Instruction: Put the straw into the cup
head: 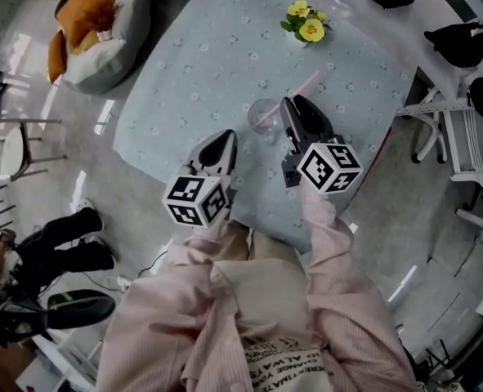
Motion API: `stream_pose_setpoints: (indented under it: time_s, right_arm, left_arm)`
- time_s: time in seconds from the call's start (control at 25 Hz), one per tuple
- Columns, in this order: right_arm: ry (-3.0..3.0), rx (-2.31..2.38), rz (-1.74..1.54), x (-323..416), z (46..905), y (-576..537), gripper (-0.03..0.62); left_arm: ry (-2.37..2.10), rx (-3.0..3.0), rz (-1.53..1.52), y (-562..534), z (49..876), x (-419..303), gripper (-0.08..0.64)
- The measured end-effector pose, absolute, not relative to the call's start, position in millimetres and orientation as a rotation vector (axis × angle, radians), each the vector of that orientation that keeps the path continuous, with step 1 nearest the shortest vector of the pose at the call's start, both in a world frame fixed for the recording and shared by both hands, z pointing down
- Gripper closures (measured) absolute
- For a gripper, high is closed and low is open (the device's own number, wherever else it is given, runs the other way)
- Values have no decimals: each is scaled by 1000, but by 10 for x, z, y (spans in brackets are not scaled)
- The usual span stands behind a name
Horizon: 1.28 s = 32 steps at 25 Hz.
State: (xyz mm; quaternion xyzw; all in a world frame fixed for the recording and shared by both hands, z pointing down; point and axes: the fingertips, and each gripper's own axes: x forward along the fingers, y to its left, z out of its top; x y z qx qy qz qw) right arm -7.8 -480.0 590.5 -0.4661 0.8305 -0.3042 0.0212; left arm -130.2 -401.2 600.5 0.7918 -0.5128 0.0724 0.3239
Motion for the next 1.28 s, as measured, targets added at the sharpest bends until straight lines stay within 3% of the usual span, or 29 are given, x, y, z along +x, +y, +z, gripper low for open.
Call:
stream_pose_setpoints:
  time_s: [0.2, 0.48, 1.28]
  right_arm:
    - [2585, -1471, -933, 16, 5828, -4637, 503]
    - [2652, -1443, -819, 45, 5504, -4397, 581]
    - [2684, -1406, -578, 264, 4490, -3854, 592]
  left_arm:
    - [-1344, 2111, 171, -3968, 5831, -1304, 561]
    - [-1337, 2190, 149, -3845, 5448, -1291, 561]
    - [-1374, 2423, 69, -3514, 4418, -1438, 561]
